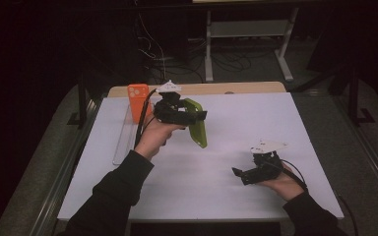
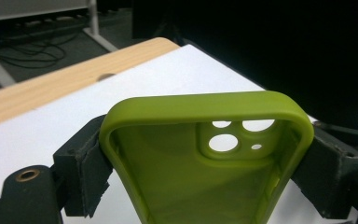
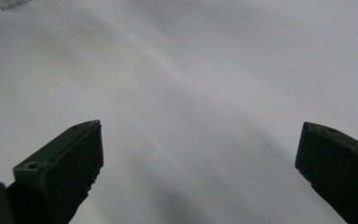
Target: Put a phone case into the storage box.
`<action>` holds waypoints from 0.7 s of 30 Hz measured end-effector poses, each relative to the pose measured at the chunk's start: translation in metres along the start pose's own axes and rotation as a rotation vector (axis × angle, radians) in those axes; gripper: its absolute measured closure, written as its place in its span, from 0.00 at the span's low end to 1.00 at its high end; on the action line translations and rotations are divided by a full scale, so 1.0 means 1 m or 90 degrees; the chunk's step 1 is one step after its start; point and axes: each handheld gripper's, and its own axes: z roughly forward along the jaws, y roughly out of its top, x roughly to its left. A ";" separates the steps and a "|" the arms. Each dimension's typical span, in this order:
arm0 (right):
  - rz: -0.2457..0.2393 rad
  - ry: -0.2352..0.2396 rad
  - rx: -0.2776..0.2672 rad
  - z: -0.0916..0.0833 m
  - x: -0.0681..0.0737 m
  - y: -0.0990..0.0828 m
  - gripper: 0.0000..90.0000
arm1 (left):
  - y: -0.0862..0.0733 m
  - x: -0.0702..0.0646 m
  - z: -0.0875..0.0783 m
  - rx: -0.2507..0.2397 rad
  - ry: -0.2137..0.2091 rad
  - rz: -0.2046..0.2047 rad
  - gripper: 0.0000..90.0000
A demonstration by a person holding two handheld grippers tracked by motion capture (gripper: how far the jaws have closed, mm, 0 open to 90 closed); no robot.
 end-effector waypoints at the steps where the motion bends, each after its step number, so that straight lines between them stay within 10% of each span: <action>1: 0.000 -0.001 0.002 -0.003 -0.002 -0.003 0.00 | 0.002 0.001 -0.002 0.003 0.006 0.004 0.17; 21: 0.009 0.018 -0.010 -0.020 -0.010 -0.023 0.00 | 0.023 0.061 -0.072 -0.003 0.149 -0.006 0.17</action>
